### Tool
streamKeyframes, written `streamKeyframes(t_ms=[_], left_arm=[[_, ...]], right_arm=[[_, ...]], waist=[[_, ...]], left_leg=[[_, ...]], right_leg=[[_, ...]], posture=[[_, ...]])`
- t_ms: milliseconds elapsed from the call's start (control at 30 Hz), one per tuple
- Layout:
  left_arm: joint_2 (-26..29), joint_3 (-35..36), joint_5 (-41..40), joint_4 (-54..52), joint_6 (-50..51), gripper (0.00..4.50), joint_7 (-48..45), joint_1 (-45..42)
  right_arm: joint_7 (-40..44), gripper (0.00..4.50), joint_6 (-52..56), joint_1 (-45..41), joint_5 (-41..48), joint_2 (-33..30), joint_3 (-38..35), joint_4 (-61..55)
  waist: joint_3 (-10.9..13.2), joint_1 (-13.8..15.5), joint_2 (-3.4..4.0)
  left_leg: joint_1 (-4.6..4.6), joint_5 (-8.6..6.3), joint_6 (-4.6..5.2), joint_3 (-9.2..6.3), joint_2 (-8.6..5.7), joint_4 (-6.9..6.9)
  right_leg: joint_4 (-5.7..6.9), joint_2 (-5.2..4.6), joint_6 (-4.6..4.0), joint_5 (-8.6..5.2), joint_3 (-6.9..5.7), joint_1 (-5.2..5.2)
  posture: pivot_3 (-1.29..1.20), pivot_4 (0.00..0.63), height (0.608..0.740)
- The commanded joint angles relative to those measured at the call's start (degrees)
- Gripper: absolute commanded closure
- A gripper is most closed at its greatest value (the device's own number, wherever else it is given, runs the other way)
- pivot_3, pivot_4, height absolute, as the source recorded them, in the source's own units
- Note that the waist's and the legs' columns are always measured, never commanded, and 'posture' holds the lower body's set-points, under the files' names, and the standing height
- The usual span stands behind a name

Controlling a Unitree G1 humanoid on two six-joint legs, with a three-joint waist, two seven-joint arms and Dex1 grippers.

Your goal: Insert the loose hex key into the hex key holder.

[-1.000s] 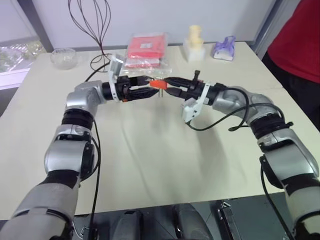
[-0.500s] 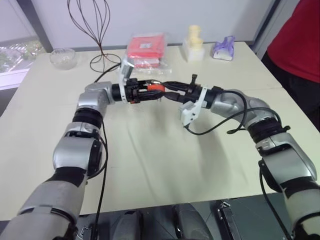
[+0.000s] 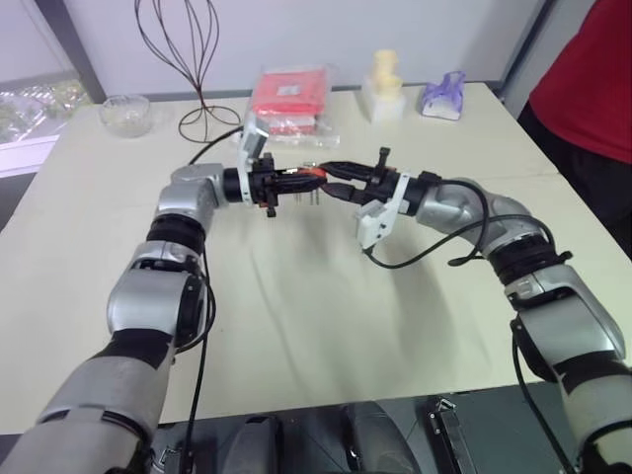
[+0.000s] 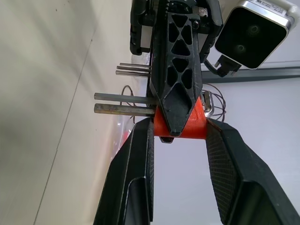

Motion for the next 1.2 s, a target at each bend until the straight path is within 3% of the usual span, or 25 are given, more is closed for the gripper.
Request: streamKeyframes(t_ms=[33,133,167,300,400,467,500,567,700,833,1200], left_arm=[[0.61,1.98,-0.5,-0.73,-0.58,4.5,1.42,-1.43],[0.85,2.1,-0.73,-2.13,-0.35,4.5,1.17,-0.14],[0.97,1.85,-0.69,-3.61,-0.53,4.5,0.97,1.06],[1.4,0.75,-1.86,-16.39,2.06,4.5,0.86,8.17],[1.78,1.12,-1.8,-26.4,1.68,4.5,5.59,13.57],[2.25,0.14,-0.91,-31.77,0.91,4.5,7.41,17.13],[2.18,0.06,-1.06,-35.07,1.62,4.5,9.13,19.18],[1.94,0.04,-1.69,-39.28,3.13,4.5,11.64,21.68],[0.62,0.75,-3.7,-45.81,7.07,4.5,17.29,25.8],[-0.16,-0.03,-0.12,-45.24,2.14,4.5,23.92,27.11],[-2.46,0.78,-2.14,-49.84,3.07,4.5,32.94,30.21]], right_arm=[[0.11,2.0,0.0,0.29,1.74,-0.01,-1.48,-2.05],[1.26,0.36,0.48,0.68,1.67,-0.53,-1.24,-2.29],[2.43,0.06,1.0,1.02,1.36,-1.04,-0.86,-2.06],[5.59,0.06,2.86,2.65,-0.07,-4.6,-0.93,-4.33],[12.7,0.06,12.1,5.85,8.94,-5.58,-5.26,-6.98],[20.03,0.06,28.25,9.59,22.88,-2.25,-11.5,-12.11],[24.71,0.06,45.24,12.14,35.56,0.19,-16.11,-18.63],[29.41,0.06,65.09,14.93,48.31,2.33,-21.28,-27.32],[23.13,0.06,95.12,16.82,55.08,4.25,-27.13,-35.29],[7.36,0.06,110.8,14.5,60.83,13.8,-40.56,-35.22],[-7.35,0.06,106.88,19.73,48.77,22.86,-30.4,-37.72]], waist=[[0.0,-0.02,0.0],[0.0,-0.02,0.0],[0.0,-0.03,0.0],[-0.01,0.02,0.01],[-0.01,0.13,0.0],[-0.01,0.17,-0.03],[-0.02,0.17,-0.02],[-0.03,0.27,0.0],[-0.05,1.21,0.03],[-0.05,2.11,0.02],[-0.06,2.96,0.04]], left_leg=[[0.0,0.0,0.0,0.0,0.0,0.0],[0.0,0.0,0.0,0.0,0.0,0.01],[0.0,0.0,0.0,0.0,0.0,0.01],[0.02,0.0,0.0,-0.01,0.01,0.01],[0.01,0.0,0.0,-0.01,0.03,0.03],[-0.02,0.0,0.0,0.0,0.09,0.03],[-0.01,0.0,0.0,-0.03,0.33,0.08],[0.0,0.0,0.01,0.01,0.48,0.13],[0.04,-0.04,0.07,-0.01,0.47,0.15],[0.05,-0.21,0.37,-0.02,0.47,0.15],[-0.01,-0.21,0.38,0.14,0.26,0.13]], right_leg=[[0.0,0.0,0.0,0.0,0.0,0.0],[0.0,0.0,0.0,0.0,0.0,0.0],[0.0,0.0,0.0,0.0,0.0,0.0],[0.02,-0.01,0.0,0.0,0.03,0.0],[0.02,-0.03,0.0,0.0,0.04,0.0],[0.05,-0.04,0.01,0.01,0.05,0.01],[0.04,-0.03,0.02,0.01,0.04,0.11],[0.03,-0.04,0.03,0.02,0.02,0.18],[0.01,-0.08,0.03,0.02,0.0,0.24],[0.05,-0.06,0.02,0.03,0.02,0.21],[0.35,-0.09,0.05,0.04,0.15,-0.09]], posture=[[0.0,0.15,0.74],[0.0,0.15,0.74],[0.0,0.15,0.74],[0.0,0.15,0.74],[0.0,0.15,0.74],[0.0,0.15,0.74],[0.0,0.15,0.74],[0.0,0.15,0.74],[0.0,0.15,0.74],[0.0,0.15,0.74],[0.0,0.15,0.74]])
